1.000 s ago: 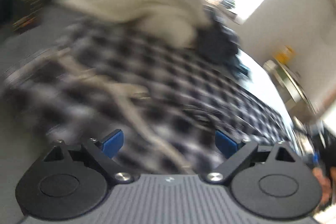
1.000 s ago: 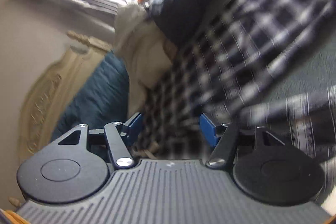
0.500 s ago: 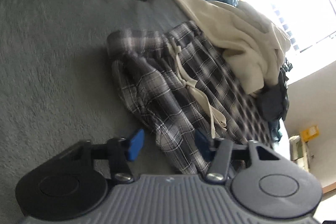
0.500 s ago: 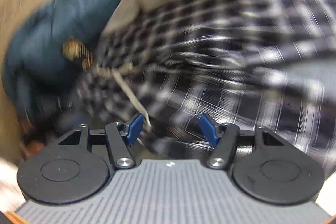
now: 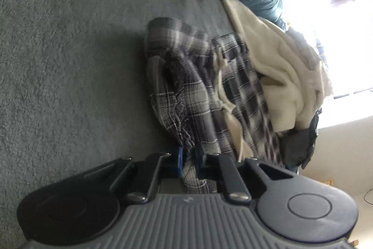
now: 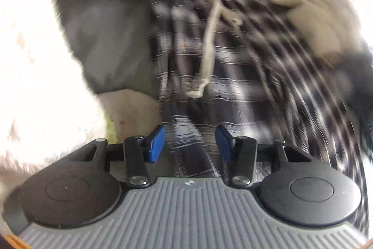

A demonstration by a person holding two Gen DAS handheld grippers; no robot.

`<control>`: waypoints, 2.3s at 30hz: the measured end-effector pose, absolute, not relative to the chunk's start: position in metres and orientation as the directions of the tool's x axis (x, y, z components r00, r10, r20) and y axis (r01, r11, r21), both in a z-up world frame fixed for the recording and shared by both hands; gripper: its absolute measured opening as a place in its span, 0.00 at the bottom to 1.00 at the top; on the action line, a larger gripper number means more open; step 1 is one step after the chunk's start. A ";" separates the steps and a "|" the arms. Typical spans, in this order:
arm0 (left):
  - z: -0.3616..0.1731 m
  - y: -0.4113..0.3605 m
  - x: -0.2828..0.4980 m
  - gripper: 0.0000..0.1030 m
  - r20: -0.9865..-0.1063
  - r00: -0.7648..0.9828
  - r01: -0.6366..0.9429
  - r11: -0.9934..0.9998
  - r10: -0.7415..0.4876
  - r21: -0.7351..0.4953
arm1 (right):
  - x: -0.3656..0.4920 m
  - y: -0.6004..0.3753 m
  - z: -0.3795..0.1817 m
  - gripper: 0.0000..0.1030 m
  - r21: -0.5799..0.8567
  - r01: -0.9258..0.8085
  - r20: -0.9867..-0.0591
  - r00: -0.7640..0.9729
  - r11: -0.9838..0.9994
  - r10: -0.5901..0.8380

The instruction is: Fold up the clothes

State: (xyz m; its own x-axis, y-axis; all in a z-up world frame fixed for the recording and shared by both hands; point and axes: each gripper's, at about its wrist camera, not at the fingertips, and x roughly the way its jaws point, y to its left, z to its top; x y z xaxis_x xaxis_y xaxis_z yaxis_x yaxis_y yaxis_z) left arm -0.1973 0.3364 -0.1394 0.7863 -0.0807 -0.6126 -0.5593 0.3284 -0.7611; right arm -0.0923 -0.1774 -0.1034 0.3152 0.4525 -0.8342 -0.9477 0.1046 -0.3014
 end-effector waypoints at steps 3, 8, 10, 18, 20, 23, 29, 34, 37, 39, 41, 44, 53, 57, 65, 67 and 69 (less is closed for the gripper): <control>-0.130 0.337 -0.197 0.06 -0.600 0.796 -0.547 0.332 -0.078 -0.768 | -0.095 -0.172 -0.120 0.39 -0.341 -0.939 -0.840 0.328 0.050 0.432; -0.115 0.338 -0.197 0.05 -0.583 0.809 -0.530 0.335 -0.076 -0.779 | -0.103 -0.166 -0.131 0.31 -0.378 -0.925 -0.828 0.330 -0.018 0.453; -0.109 0.339 -0.199 0.05 -0.585 0.807 -0.533 0.331 -0.076 -0.779 | -0.107 -0.166 -0.130 0.31 -0.381 -0.924 -0.817 0.321 -0.030 0.479; -0.095 0.344 -0.220 0.05 -0.691 0.719 -0.619 0.382 -0.075 -0.686 | -0.089 -0.173 -0.110 0.02 -0.251 -0.967 -0.825 0.238 0.044 0.512; -0.100 0.341 -0.222 0.05 -0.748 0.660 -0.652 0.436 -0.077 -0.620 | -0.081 -0.182 -0.101 0.02 -0.130 -0.989 -0.831 0.145 0.066 0.538; -0.117 0.337 -0.223 0.06 -0.806 0.581 -0.662 0.512 -0.111 -0.547 | -0.078 -0.185 -0.109 0.02 -0.027 -0.998 -0.857 0.050 0.052 0.513; -0.111 0.351 -0.233 0.65 -0.725 0.683 -0.602 0.493 -0.089 -0.628 | -0.081 -0.179 -0.124 0.02 -0.029 -0.999 -0.881 0.046 0.045 0.471; -0.118 0.369 -0.215 0.65 -0.731 0.682 -0.641 0.456 -0.032 -0.618 | -0.082 -0.178 -0.125 0.02 -0.037 -0.998 -0.882 0.059 0.055 0.468; -0.118 0.373 -0.208 0.03 -0.741 0.672 -0.661 0.451 -0.001 -0.600 | -0.080 -0.177 -0.125 0.02 -0.041 -0.997 -0.879 0.066 0.064 0.472; -0.107 0.373 -0.209 0.04 -0.739 0.673 -0.667 0.470 0.047 -0.578 | -0.079 -0.179 -0.121 0.02 -0.020 -0.997 -0.874 0.051 0.070 0.483; -0.097 0.373 -0.213 0.04 -0.732 0.676 -0.669 0.492 0.089 -0.558 | -0.079 -0.182 -0.115 0.02 0.011 -0.997 -0.867 0.028 0.074 0.498; -0.096 0.374 -0.214 0.04 -0.743 0.660 -0.677 0.516 0.109 -0.525 | -0.081 -0.185 -0.109 0.02 0.062 -0.996 -0.851 -0.019 0.065 0.525; -0.106 0.372 -0.209 0.27 -0.780 0.612 -0.654 0.639 0.131 -0.406 | -0.085 -0.177 -0.133 0.10 0.087 -0.995 -0.893 -0.055 0.050 0.446; -0.086 0.373 -0.226 0.63 -0.777 0.592 -0.649 0.697 0.212 -0.305 | -0.076 -0.181 -0.127 0.26 0.198 -0.974 -0.881 -0.129 0.109 0.454; -0.056 0.364 -0.244 0.71 -0.707 0.594 -0.672 0.720 0.384 -0.174 | -0.051 -0.189 -0.119 0.44 0.433 -0.868 -0.824 -0.272 0.244 0.497; -0.048 0.362 -0.245 0.71 -0.681 0.610 -0.680 0.708 0.404 -0.190 | -0.047 -0.193 -0.115 0.46 0.455 -0.849 -0.817 -0.279 0.267 0.506; -0.041 0.359 -0.240 0.71 -0.658 0.634 -0.672 0.711 0.406 -0.208 | -0.042 -0.198 -0.110 0.49 0.481 -0.824 -0.804 -0.278 0.299 0.526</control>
State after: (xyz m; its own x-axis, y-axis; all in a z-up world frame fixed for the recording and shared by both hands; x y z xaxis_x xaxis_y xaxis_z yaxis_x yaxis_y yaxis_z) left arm -0.2405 0.3592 -0.0410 0.6336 0.4063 -0.6584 -0.6718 0.7109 -0.2078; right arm -0.0423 -0.1985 -0.1096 -0.2778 0.5264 -0.8036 -0.8242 0.2992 0.4809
